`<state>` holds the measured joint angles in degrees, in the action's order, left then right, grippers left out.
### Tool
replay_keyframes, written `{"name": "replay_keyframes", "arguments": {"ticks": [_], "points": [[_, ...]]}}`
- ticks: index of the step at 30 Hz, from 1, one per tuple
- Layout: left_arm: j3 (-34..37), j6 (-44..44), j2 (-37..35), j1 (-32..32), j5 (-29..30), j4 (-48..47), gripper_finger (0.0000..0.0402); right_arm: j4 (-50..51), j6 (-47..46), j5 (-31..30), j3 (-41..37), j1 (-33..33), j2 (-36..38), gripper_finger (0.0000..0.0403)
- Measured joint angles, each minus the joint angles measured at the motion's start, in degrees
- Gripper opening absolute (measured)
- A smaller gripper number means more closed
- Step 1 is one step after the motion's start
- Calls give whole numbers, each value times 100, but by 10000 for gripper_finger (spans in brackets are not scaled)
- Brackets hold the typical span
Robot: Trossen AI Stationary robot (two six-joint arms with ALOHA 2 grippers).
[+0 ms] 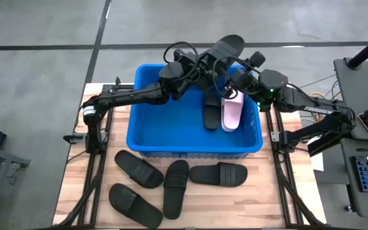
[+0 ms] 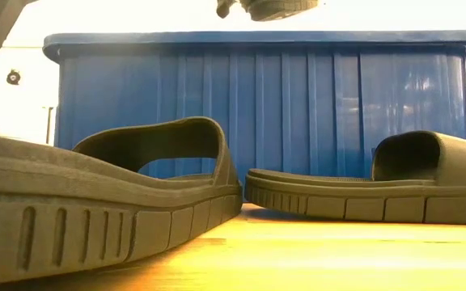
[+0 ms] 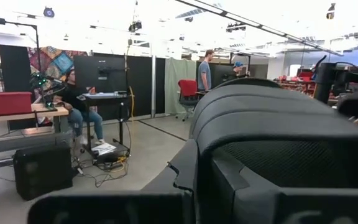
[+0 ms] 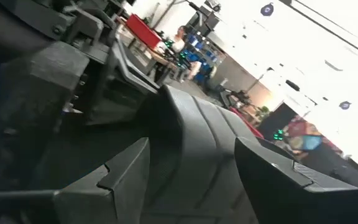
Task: Pick and place slides into bin
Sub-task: Put the black slide into the blue bin
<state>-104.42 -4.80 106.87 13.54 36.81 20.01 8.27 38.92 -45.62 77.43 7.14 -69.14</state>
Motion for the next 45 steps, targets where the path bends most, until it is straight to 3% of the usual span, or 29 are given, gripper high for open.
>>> {"name": "replay_keyframes", "arguments": {"ticks": [5,14,18,33,45], "points": [[0,-243,0,-4,23,5,0,16,566,-402,0,0,7,226],[0,-375,-2,-28,-336,-5,0,46,917,-349,0,11,84,226],[0,-947,-2,-31,-432,2,0,54,1276,-446,0,11,120,226],[0,-1819,-55,-43,-877,-158,0,23,1350,-720,0,13,364,225],[0,-2296,-61,-206,-1198,-237,0,9,1059,-728,0,300,444,172]]}}
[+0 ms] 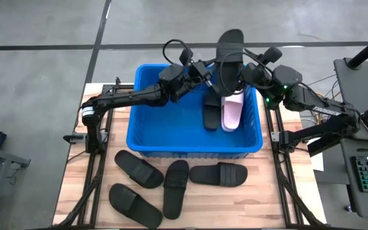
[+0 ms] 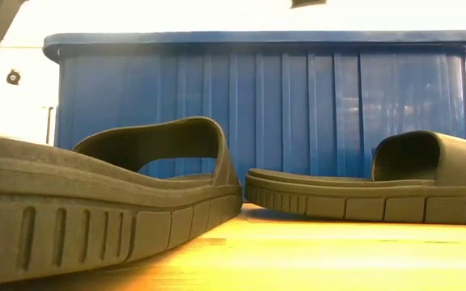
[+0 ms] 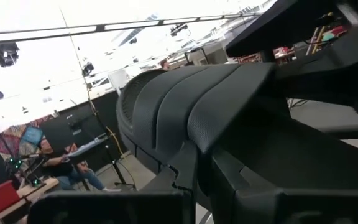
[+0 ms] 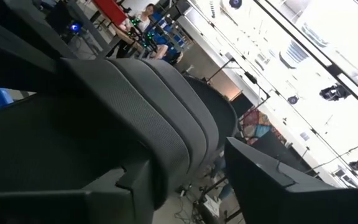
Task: Pick and place slides into bin
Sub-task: Put the black slide into the blue bin
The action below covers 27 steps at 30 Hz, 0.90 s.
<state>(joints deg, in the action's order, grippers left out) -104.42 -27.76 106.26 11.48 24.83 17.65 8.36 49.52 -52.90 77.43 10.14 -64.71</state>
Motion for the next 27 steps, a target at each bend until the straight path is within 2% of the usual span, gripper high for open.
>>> {"name": "replay_keyframes", "arguments": {"ticks": [11,17,19,22,27], "points": [[0,-115,11,-80,-40,-10,0,17,-6,54,0,76,2,105],[0,-139,15,-84,-208,-22,1,48,-177,56,0,76,4,24],[0,-137,17,-82,-273,-73,7,48,-274,43,0,76,4,16],[2,-145,17,-83,-347,-94,34,45,-414,28,0,81,13,11],[11,-178,5,-93,-341,-173,113,47,-553,-31,2,91,45,10]]}}
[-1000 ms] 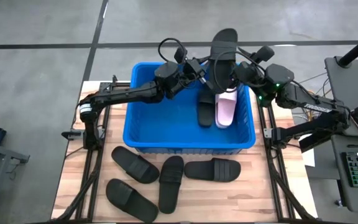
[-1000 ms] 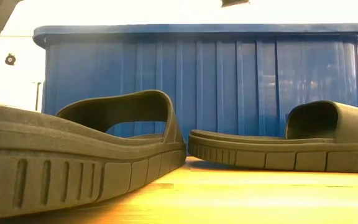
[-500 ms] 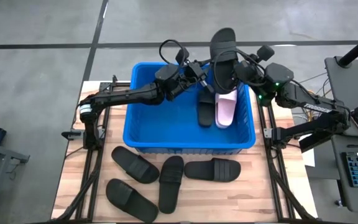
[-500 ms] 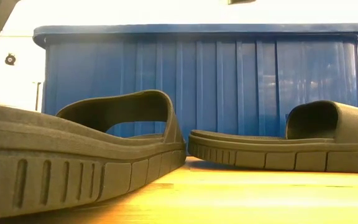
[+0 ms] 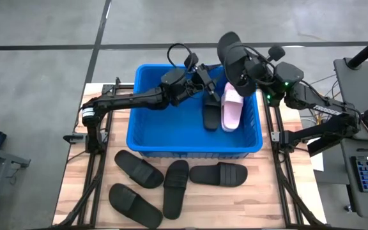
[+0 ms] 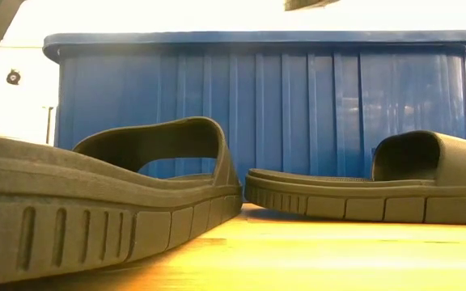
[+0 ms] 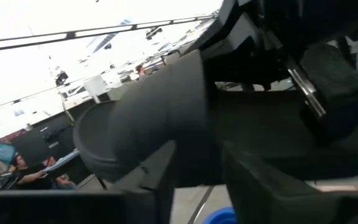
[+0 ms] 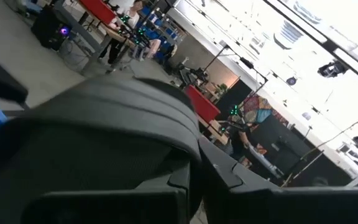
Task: Pick and place slides into bin
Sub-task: Put the black slide into the blue bin
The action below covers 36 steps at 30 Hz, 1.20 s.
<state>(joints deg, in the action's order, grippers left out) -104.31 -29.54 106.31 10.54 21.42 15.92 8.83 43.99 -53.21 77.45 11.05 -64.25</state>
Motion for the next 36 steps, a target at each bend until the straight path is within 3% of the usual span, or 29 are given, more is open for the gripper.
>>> {"name": "replay_keyframes", "arguments": {"ticks": [6,12,16,21,25,32,36], "points": [[0,32,-214,25,306,-290,208,68,-287,19,2,-4,74,9],[0,9,-471,24,834,-990,257,231,-889,-101,3,-9,157,9],[2,-135,-789,35,1333,-1414,263,788,-2015,-98,4,-9,182,9],[2,-141,-1159,31,1518,-1739,263,1480,-3722,-123,-178,17,126,9],[95,-176,-1539,34,1858,-1861,262,1546,-4645,-526,-455,11,-11,9],[739,-394,-2374,35,2364,-1904,262,1853,-6236,-697,-799,-46,-293,9],[1078,-32,-2969,35,2393,-2084,262,2368,-7237,-680,-979,-166,-503,9]]}}
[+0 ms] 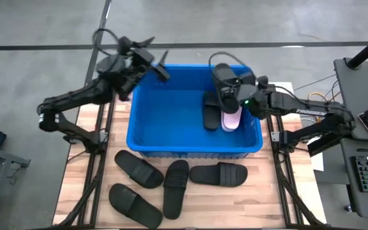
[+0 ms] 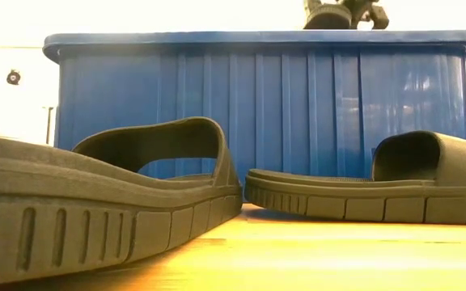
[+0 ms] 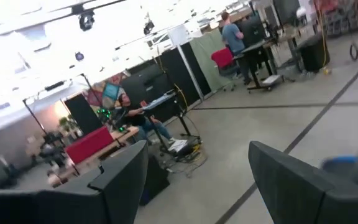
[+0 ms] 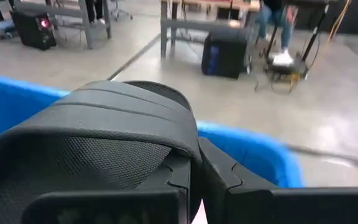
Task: Pick and place slides into bin
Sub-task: Put the black slide into the blue bin
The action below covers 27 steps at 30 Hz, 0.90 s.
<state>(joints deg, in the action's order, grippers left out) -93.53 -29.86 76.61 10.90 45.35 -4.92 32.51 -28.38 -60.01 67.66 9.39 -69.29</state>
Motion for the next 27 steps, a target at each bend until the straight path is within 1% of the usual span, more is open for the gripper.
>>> {"name": "replay_keyframes", "arguments": {"ticks": [2,4,7,11,15,17,20,27], "points": [[128,235,-274,0,-14,-119,262,69,-471,146,-128,-50,-81,9],[197,250,-498,0,-92,-319,262,82,-897,330,-270,-54,-162,9],[205,256,-745,0,-266,-700,262,70,-1376,387,-457,-63,-342,9],[205,259,-918,0,-290,-1084,262,75,-1643,215,-671,-63,-721,9],[207,262,-1058,0,-281,-1455,262,31,-2064,39,-811,-63,-1265,9],[207,263,-1135,0,-113,-1609,262,17,-2255,-157,-861,-63,-1537,9],[207,264,-1239,0,184,-1791,262,-7,-2370,-453,-865,-62,-1864,9],[207,257,-1537,0,207,-1900,262,-46,-2280,-511,-787,-8,-2359,9]]}}
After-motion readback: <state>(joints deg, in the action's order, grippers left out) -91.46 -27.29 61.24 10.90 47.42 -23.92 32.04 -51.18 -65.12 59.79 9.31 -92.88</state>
